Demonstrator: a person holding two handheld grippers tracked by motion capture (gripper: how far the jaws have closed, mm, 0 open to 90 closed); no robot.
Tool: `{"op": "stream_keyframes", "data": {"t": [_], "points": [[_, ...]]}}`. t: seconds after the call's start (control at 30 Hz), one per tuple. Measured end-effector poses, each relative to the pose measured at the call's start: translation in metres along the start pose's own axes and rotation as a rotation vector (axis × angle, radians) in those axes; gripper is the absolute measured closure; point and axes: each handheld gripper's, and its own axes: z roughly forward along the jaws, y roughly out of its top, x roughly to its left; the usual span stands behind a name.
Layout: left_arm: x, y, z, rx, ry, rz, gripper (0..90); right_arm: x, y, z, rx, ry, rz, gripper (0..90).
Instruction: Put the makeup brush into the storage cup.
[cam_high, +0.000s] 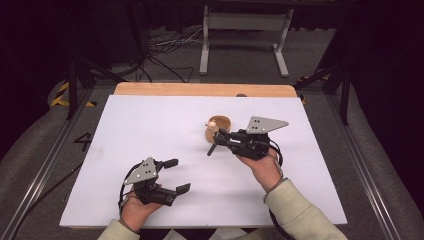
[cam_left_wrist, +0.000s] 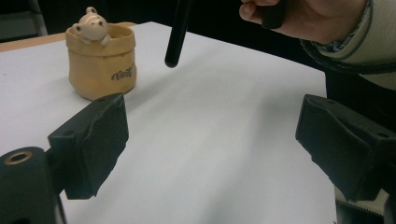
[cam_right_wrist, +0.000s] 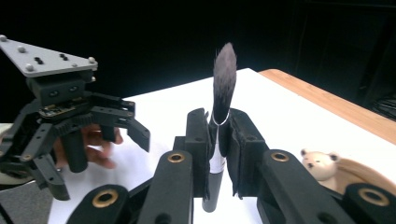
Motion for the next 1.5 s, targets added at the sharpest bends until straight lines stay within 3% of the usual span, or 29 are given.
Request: {"op": "stream_keyframes", "data": {"t": [0.43, 0.7, 1.2, 1.5], "points": [[0.009, 0.0, -0.007, -0.002, 0.017, -0.027, 7.3, -0.017, 0.015, 0.0, 0.055, -0.085, 0.005, 79.8], [0.014, -0.002, -0.015, 0.005, 0.034, -0.009, 4.8, -0.025, 0.024, 0.0, 0.078, -0.123, 0.001, 79.8], [0.023, -0.004, -0.031, -0.018, 0.062, -0.045, 3.3, -0.044, 0.031, 0.002, 0.068, -0.208, 0.019, 79.8], [0.027, -0.004, -0.035, -0.013, 0.076, -0.042, 3.0, -0.054, 0.032, 0.007, 0.061, -0.259, 0.024, 79.6]]}}
